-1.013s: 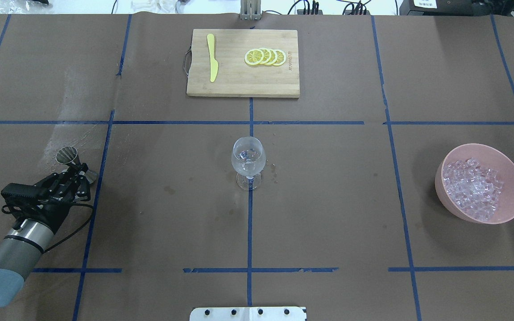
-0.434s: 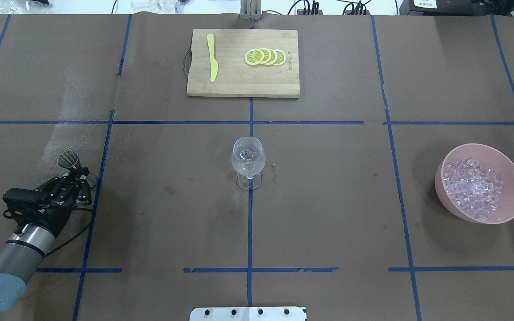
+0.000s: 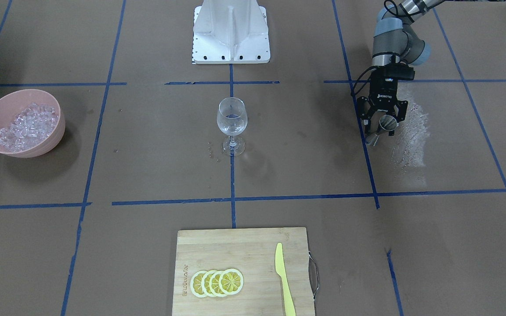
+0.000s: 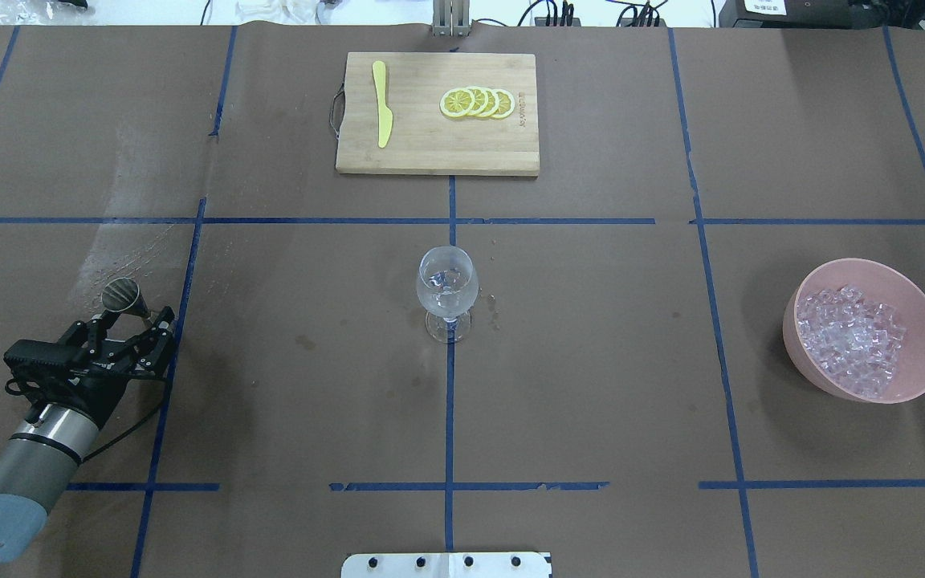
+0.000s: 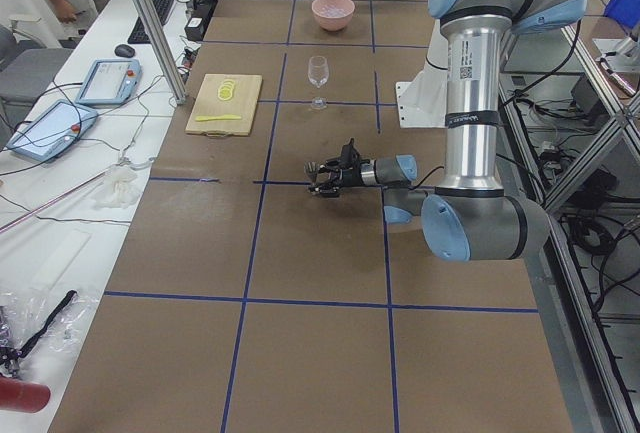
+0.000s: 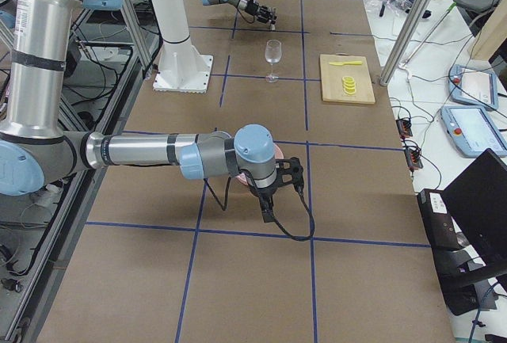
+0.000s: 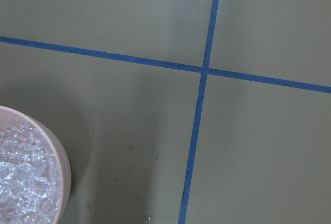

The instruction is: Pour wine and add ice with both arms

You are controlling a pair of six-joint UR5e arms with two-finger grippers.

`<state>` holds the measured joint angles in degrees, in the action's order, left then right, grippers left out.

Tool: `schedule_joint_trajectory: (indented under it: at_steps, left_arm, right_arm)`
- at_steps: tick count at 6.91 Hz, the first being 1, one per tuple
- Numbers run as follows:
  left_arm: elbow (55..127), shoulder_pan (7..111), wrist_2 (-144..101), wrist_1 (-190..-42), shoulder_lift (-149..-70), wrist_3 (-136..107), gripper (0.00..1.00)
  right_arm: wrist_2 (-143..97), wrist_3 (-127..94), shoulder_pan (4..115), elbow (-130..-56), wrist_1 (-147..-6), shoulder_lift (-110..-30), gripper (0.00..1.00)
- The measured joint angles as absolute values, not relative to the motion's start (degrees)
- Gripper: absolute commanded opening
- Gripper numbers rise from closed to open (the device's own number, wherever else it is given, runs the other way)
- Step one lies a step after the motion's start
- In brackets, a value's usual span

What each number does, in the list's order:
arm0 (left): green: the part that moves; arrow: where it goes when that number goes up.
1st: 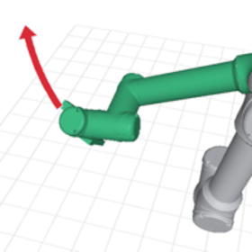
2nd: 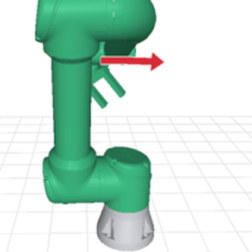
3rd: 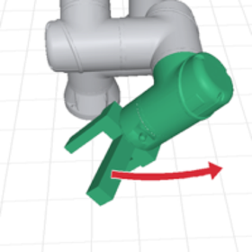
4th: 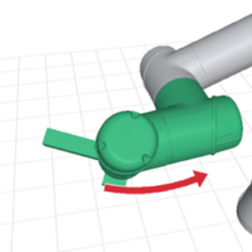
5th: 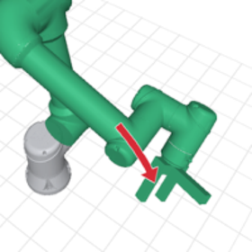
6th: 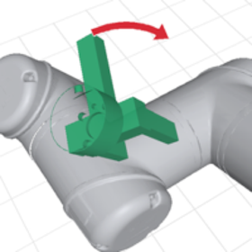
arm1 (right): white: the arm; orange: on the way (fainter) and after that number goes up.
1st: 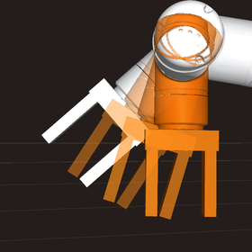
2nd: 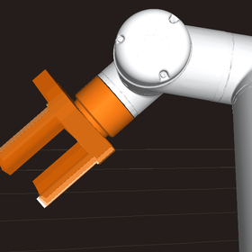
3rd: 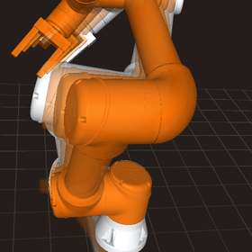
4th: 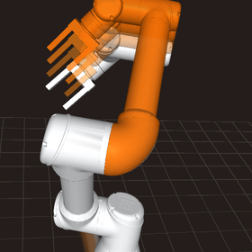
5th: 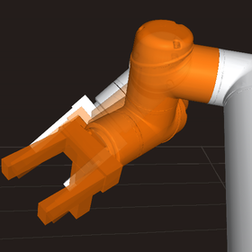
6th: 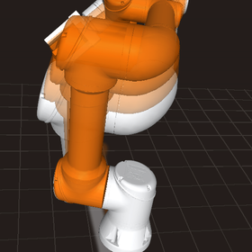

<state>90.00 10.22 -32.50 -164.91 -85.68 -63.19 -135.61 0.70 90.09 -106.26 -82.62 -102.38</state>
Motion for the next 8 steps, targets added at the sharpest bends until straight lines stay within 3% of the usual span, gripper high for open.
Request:
schedule_joint_trajectory:
  at_steps: [6, 8]
  left_arm:
    - [92.5, 10.3, -19.3, -178.8, -85.4, -52.7, 0.99]
    - [93.1, 12.5, -26.7, -185.8, -84.7, -44.1, 0.99]
  right_arm:
    - [-135.6, 0.6, 90.1, -106.3, -82.6, -102.1, 1.00]
    - [-135.6, 0.6, 90.1, -106.2, -82.6, -102.1, 1.00]
